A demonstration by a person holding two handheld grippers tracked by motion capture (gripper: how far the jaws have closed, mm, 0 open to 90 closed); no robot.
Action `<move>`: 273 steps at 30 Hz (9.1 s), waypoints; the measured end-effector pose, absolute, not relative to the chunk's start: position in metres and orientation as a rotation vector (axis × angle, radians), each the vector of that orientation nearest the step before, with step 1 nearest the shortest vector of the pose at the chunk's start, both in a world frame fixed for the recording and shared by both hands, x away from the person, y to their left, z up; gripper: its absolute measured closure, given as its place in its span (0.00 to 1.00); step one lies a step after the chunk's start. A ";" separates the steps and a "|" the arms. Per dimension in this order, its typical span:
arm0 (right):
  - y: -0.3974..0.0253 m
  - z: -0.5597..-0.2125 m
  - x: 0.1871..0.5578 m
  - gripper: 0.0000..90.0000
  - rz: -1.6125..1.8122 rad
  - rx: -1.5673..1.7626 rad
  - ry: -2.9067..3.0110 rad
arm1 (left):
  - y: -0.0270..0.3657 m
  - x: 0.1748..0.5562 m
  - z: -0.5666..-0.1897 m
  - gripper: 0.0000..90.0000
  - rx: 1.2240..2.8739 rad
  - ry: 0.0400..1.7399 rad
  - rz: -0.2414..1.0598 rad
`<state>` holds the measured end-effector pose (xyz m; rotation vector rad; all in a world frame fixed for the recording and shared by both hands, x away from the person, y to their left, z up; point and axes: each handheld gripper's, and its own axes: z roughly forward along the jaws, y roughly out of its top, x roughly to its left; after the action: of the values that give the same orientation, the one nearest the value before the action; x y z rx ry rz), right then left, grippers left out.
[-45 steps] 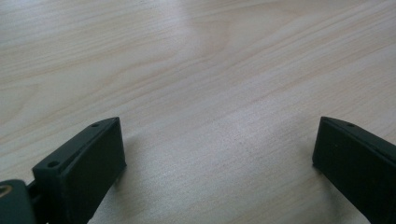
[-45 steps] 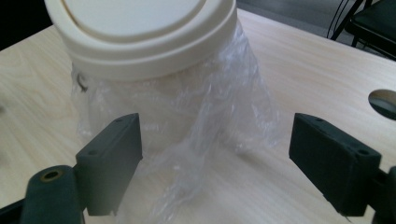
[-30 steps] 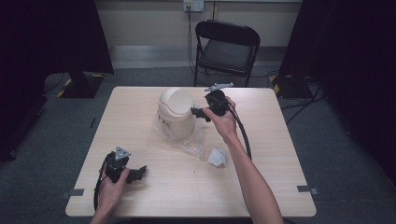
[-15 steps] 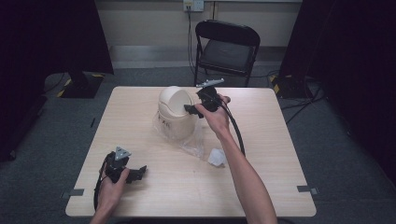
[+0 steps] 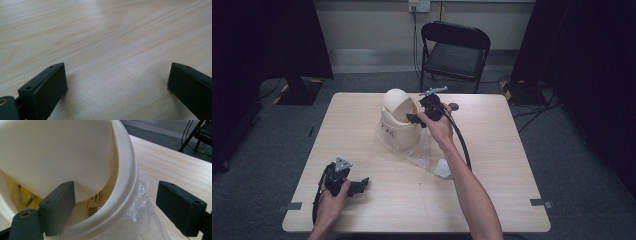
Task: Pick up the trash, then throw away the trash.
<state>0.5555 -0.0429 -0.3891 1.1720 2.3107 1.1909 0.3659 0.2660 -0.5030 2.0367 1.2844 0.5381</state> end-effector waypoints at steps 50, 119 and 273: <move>-0.079 -0.359 0.523 0.16 1.296 1.135 2.255 | 0.266 0.366 -0.503 0.02 2.041 1.279 0.535; -0.148 -0.493 0.410 0.56 1.041 1.093 2.397 | 0.266 0.366 -0.503 0.02 2.040 1.281 0.538; -0.007 -0.379 0.550 0.85 1.140 1.017 2.479 | 0.268 0.362 -0.503 0.03 2.042 1.266 0.532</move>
<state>0.5499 -0.0072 -0.3792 1.0170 2.4787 1.1403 0.3618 0.2682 -0.5031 2.0422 1.2660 0.5321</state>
